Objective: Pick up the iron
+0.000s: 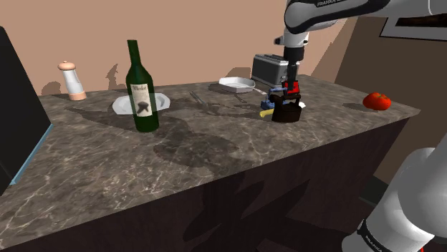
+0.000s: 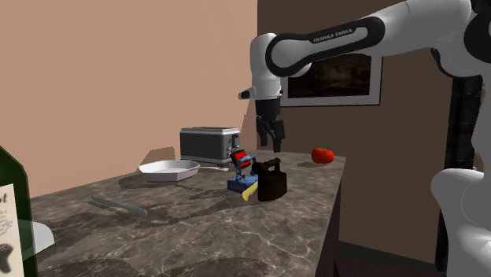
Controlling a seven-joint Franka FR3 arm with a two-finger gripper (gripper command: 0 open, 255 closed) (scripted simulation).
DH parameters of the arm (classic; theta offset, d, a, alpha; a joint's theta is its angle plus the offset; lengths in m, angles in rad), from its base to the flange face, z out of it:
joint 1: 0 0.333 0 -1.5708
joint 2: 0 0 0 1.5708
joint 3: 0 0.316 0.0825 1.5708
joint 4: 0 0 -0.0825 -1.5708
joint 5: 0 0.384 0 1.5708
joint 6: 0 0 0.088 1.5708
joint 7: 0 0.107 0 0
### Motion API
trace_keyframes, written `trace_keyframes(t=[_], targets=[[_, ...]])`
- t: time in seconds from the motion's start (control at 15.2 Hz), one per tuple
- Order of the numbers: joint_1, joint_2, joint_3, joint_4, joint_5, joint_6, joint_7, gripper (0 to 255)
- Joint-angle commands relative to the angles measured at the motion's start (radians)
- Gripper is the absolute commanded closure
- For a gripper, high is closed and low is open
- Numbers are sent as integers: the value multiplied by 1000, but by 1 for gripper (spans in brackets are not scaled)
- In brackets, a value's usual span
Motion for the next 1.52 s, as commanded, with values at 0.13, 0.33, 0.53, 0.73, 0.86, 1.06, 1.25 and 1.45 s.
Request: trace_keyframes(t=[0.13,0.33,0.53,0.73,0.86,1.06,1.25,1.45], targets=[[-4,182,-26,166,36,0,-154,0],[-19,320,-31,305,67,-13,-258,0],[-37,421,-25,416,88,-31,-328,0],[-36,419,-24,373,86,9,-322,0],[-35,419,-23,347,86,36,-318,0],[-35,420,-23,314,86,69,-314,0],[-35,420,-23,314,86,69,-314,255],[-35,420,-23,313,86,69,-314,255]])
